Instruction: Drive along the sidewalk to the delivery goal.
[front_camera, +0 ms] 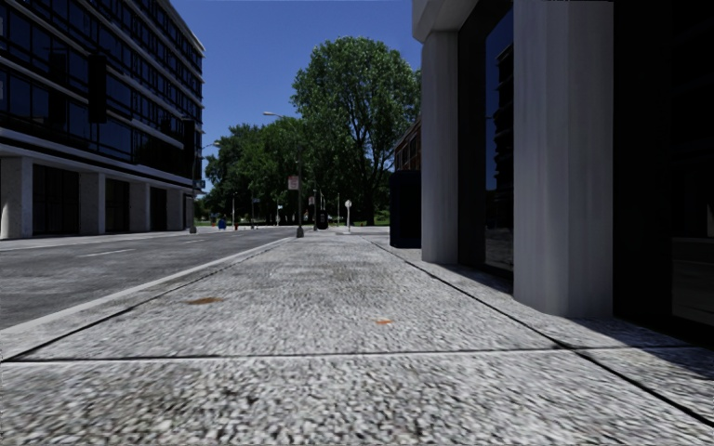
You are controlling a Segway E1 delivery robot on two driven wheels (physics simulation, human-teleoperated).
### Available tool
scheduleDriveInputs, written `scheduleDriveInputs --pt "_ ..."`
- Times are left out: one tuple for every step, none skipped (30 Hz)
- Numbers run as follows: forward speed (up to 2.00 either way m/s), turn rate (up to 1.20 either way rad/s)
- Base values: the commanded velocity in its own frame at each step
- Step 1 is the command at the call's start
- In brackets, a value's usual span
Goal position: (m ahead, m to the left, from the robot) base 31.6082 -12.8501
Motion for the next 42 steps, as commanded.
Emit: scheduleDriveInputs --pt "2.00 0.00" --pt "2.00 0.00" --pt "2.00 0.00" --pt "2.00 0.00" --pt "2.00 0.00" --pt "2.00 0.00" --pt "2.00 0.00" --pt "2.00 0.00" --pt "2.00 0.00" --pt "2.00 0.00" --pt "2.00 0.00" --pt "2.00 0.00" --pt "2.00 0.00" --pt "2.00 0.00" --pt "2.00 0.00" --pt "2.00 0.00" --pt "2.00 0.00" --pt "2.00 0.00" --pt "2.00 0.00" --pt "2.00 0.00" --pt "2.00 0.00" --pt "2.00 0.00" --pt "2.00 0.00" --pt "2.00 0.00" --pt "2.00 0.00" --pt "2.00 0.00" --pt "2.00 0.00" --pt "2.00 0.00" --pt "2.00 0.00" --pt "2.00 0.00" --pt "2.00 0.00" --pt "2.00 0.00" --pt "2.00 0.00" --pt "2.00 0.00" --pt "2.00 0.00" --pt "2.00 0.00" --pt "2.00 0.00" --pt "2.00 0.00" --pt "2.00 0.00" --pt "2.00 0.00" --pt "2.00 0.00" --pt "2.00 0.00"
